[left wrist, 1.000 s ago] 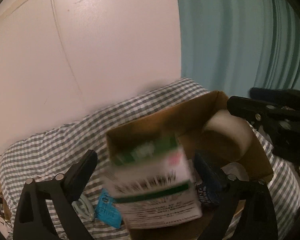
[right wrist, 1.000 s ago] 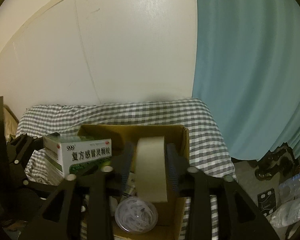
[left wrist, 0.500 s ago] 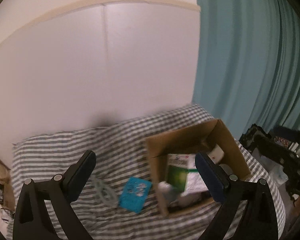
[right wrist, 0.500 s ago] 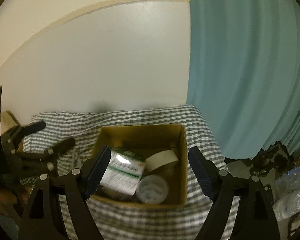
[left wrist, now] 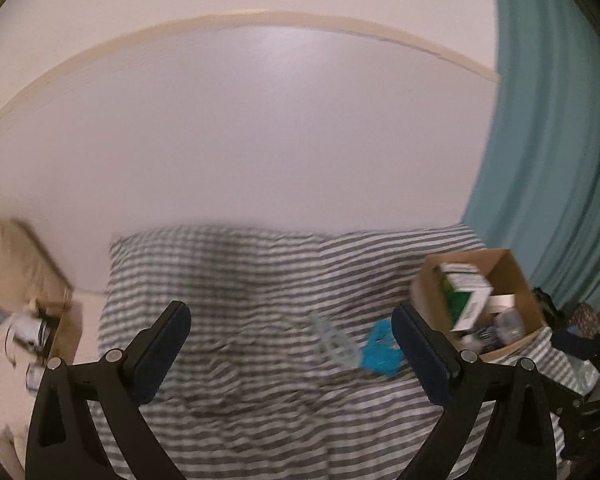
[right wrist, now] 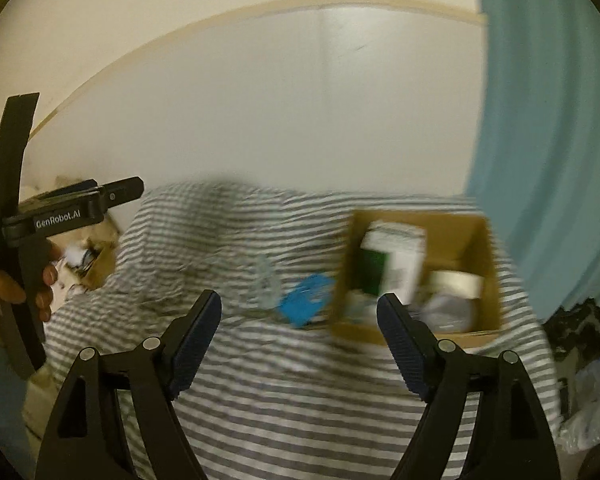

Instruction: Organize objects

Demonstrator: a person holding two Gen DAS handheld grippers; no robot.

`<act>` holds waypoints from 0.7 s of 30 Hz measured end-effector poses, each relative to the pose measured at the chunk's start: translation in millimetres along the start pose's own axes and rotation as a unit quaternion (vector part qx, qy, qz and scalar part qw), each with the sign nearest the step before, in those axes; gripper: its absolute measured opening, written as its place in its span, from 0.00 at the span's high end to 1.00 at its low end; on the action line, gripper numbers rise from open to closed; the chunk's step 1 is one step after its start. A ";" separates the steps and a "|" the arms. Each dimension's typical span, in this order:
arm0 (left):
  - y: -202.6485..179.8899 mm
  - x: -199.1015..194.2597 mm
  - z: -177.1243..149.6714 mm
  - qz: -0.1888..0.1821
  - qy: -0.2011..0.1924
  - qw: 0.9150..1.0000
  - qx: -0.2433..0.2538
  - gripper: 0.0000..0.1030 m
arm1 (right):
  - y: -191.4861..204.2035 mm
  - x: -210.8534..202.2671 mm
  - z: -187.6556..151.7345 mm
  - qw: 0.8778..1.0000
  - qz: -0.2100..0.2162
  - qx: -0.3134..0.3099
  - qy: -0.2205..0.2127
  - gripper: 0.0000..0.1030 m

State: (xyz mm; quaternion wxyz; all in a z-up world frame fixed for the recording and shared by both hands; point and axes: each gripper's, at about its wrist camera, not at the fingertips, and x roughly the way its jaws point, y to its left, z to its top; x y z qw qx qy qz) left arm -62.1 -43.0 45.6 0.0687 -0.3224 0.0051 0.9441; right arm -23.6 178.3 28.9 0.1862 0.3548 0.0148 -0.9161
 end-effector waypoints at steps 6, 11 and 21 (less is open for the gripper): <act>43.0 46.8 -38.9 0.056 0.026 0.998 -0.016 0.00 | 54.8 80.7 -5.0 0.997 0.000 -0.007 0.073 0.22; 63.8 89.7 -60.2 0.067 0.060 0.995 -0.037 0.00 | 66.4 162.9 -5.9 0.990 -0.052 -0.002 0.133 0.22; 56.9 158.8 -81.0 0.048 0.093 0.994 -0.036 0.00 | 33.6 282.4 -12.2 0.954 -0.178 0.001 0.240 0.24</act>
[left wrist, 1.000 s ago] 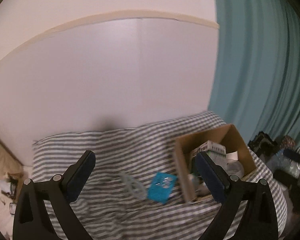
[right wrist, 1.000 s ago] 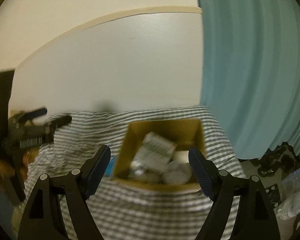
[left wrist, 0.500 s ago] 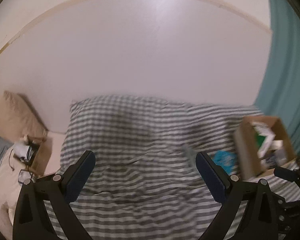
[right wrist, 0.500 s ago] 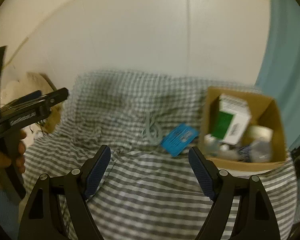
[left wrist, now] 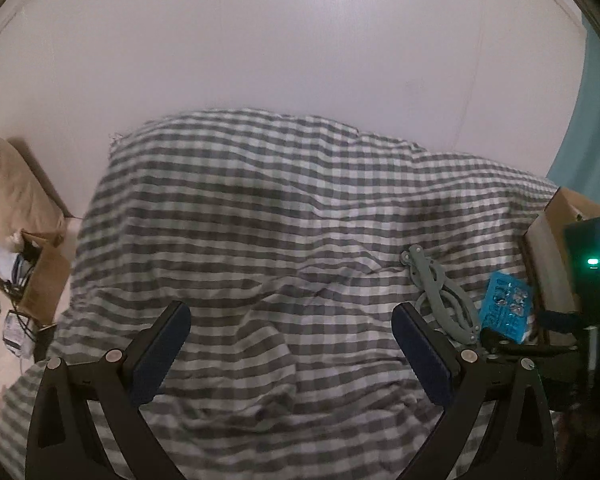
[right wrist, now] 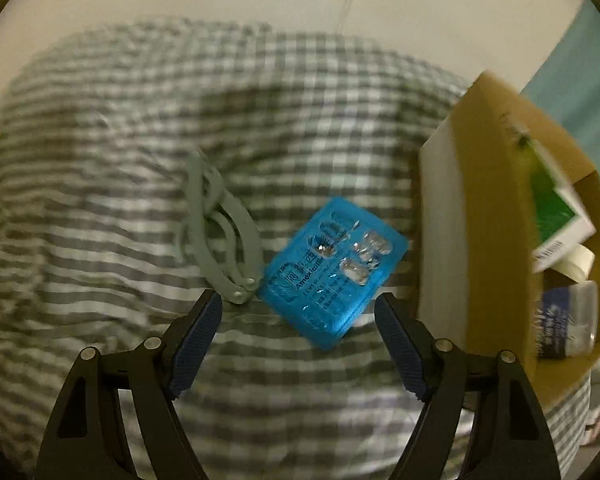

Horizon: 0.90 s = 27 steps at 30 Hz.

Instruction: Organize objects

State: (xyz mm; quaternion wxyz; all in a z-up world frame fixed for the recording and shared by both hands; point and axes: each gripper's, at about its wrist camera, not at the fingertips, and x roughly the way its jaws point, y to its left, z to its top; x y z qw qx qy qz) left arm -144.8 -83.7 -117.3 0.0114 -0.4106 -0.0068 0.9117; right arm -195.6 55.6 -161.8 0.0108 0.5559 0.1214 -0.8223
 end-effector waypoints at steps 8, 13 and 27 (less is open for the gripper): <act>9.0 16.5 -14.1 -0.006 0.030 0.999 -0.018 0.00 | -14.3 46.4 22.3 0.998 -0.004 0.052 0.025 0.19; 14.9 7.1 -15.4 -0.013 0.024 0.999 -0.027 0.00 | -29.1 54.3 27.6 0.999 0.018 0.033 0.034 0.17; -3.1 15.2 -20.9 -0.006 0.039 0.999 0.011 0.00 | -78.0 58.1 -3.3 0.989 0.092 0.106 0.042 0.16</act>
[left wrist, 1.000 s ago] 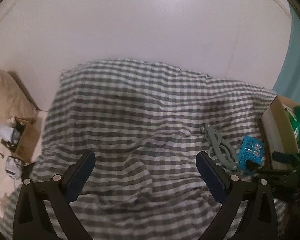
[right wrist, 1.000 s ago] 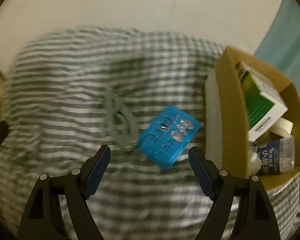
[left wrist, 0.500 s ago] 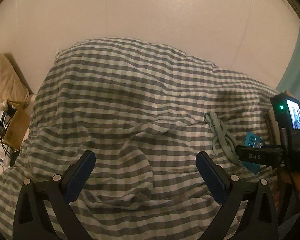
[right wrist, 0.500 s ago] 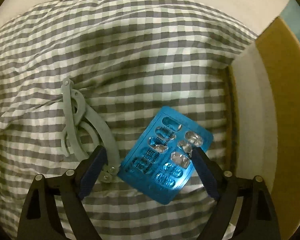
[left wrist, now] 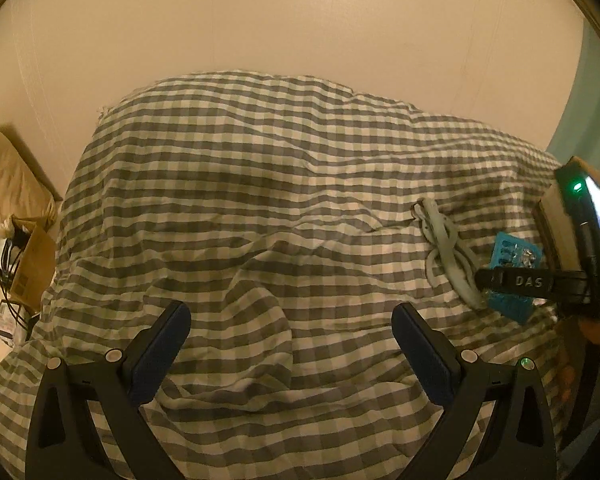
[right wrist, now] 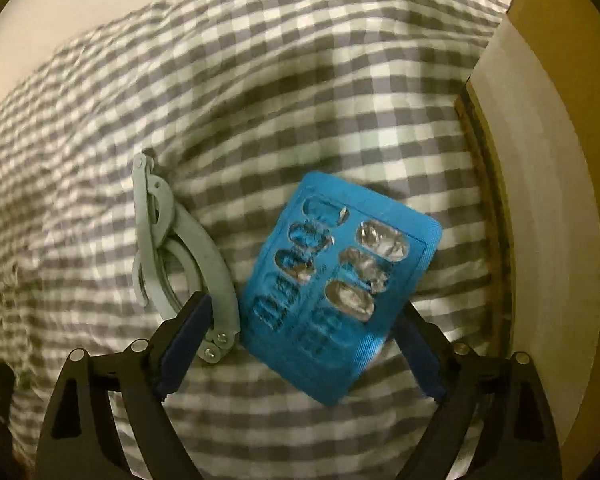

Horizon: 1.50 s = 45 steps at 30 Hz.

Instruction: Organize objects

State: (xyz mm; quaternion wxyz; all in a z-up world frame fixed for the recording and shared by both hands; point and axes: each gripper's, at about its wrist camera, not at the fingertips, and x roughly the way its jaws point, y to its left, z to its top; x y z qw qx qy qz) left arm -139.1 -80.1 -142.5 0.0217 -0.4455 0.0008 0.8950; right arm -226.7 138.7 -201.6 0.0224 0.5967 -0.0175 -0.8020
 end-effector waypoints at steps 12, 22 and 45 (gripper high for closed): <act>-20.0 3.4 -2.5 0.020 0.007 0.999 0.037 0.00 | -12.4 -72.1 -38.6 0.992 0.041 -0.088 -0.081 0.77; -3.5 -27.9 1.4 0.043 -0.017 0.999 0.026 0.00 | 48.4 -99.9 -49.1 0.974 0.117 -0.169 -0.094 0.85; -38.6 -17.0 -11.8 0.012 0.003 0.998 0.054 0.00 | 39.2 -102.3 -85.1 0.970 0.049 -0.213 -0.103 0.40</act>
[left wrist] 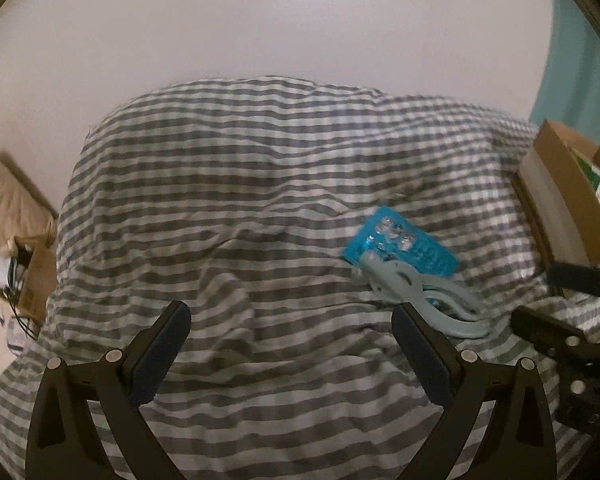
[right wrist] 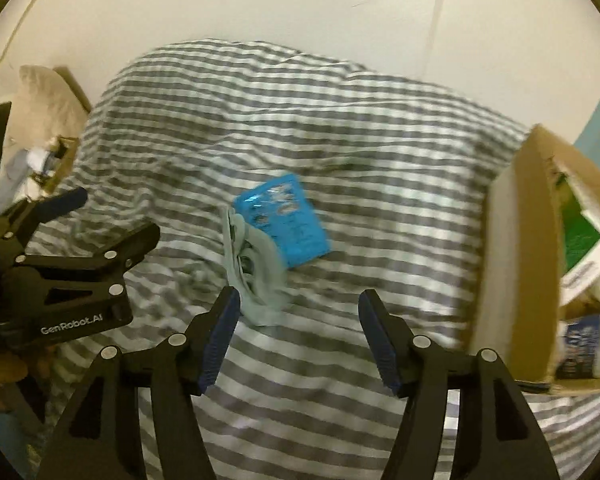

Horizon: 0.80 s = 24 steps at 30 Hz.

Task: Organize objects
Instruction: 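Grasp the grey plastic clip with the right tool, then grasp the blue blister card with the left tool while the right tool lifts the clip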

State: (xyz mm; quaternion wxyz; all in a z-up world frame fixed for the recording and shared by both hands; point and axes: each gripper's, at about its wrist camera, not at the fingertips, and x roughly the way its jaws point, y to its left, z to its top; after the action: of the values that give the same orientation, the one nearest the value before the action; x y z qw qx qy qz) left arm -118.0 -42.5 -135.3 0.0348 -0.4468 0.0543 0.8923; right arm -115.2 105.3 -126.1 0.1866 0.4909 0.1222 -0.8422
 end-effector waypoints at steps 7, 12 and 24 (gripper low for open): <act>-24.0 9.7 1.0 0.017 0.013 0.999 0.033 0.00 | -13.7 -14.2 -19.0 0.999 0.051 -0.002 -0.004 0.40; -8.7 12.3 3.1 0.040 0.024 0.999 0.010 0.00 | -15.5 -1.6 -11.9 0.997 0.079 0.001 -0.013 0.40; 30.2 32.2 -5.0 0.061 0.049 0.996 -0.034 0.00 | 25.5 100.1 24.2 0.992 0.064 -0.082 0.075 0.45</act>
State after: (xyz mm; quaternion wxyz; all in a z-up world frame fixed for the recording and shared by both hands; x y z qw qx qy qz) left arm -136.6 -72.7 -162.1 -0.0381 -0.4863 0.0527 0.8714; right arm -168.0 53.4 -202.2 0.2702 0.5428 0.1732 -0.7761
